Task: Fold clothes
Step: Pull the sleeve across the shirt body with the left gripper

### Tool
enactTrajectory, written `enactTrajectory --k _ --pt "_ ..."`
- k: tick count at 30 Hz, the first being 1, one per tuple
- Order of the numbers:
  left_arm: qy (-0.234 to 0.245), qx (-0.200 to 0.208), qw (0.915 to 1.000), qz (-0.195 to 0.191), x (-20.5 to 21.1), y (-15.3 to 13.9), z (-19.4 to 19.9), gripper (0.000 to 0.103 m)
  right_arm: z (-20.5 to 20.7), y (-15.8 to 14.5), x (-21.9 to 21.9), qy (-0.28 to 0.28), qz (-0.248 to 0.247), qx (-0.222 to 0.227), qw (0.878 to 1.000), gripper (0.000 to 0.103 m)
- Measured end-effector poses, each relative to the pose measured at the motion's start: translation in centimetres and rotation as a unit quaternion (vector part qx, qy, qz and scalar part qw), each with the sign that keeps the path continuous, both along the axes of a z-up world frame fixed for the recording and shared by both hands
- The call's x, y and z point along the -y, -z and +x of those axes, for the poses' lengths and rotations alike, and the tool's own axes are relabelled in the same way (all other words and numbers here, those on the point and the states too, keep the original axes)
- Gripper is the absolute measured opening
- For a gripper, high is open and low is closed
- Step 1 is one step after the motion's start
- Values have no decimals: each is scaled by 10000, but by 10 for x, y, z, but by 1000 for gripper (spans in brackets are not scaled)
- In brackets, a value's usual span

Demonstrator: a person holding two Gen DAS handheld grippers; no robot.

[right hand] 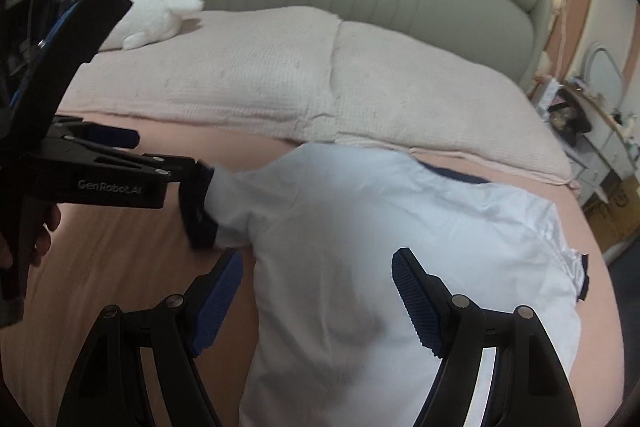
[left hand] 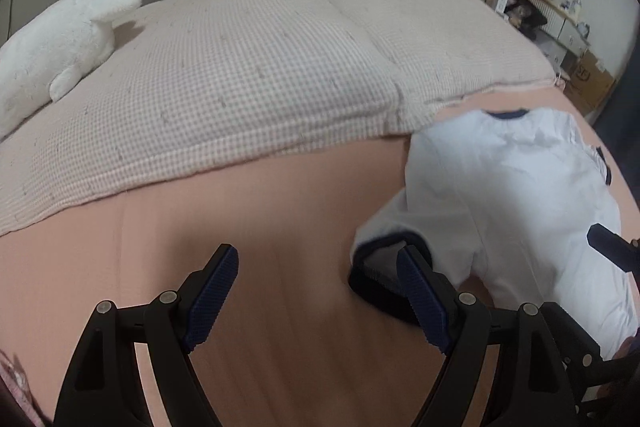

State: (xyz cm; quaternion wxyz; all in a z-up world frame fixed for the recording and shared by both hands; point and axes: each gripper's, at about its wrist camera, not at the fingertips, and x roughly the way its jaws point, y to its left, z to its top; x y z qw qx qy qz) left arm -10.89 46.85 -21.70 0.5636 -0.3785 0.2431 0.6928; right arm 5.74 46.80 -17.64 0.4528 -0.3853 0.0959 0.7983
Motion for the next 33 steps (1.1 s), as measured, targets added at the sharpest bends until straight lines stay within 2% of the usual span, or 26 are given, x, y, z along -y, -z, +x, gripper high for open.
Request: enactTrajectory --k 3,7,11,15,17,19,20,22,23,27,33 --pt "-27 88 10000 38 -7 2 -7 81 -9 -1 -2 129 -66 -167 9998 77" --pt "-142 176 9996 -151 -14 14 -11 81 -18 0 1 222 -69 -421 9988 76" --pt "-181 146 9996 -150 -7 17 -11 81 -34 14 3 383 -155 -216 9989 76" --pt "411 -72 9990 -175 6 13 -1 81 -47 31 4 440 -469 -84 9979 76" --pt "720 -194 9970 -196 12 12 4 81 -54 35 9 446 -382 47 9983 76" --pt "803 -307 9960 -247 14 14 4 81 -60 36 14 429 -197 164 9988 75" --pt "788 -268 9962 -238 13 15 1 81 -63 36 16 415 -93 210 9989 74" --pt "750 -133 9969 -183 11 16 -4 81 -69 36 17 399 20 317 9987 59" --pt "750 -81 9970 -153 9 17 -6 80 -71 36 17 370 0 339 9987 56" --pt "925 140 9956 -76 0 19 -7 69 -77 41 15 328 -78 401 9986 53" --pt "1275 -20 9917 -184 -8 28 7 62 -80 42 11 404 -133 327 9986 48"
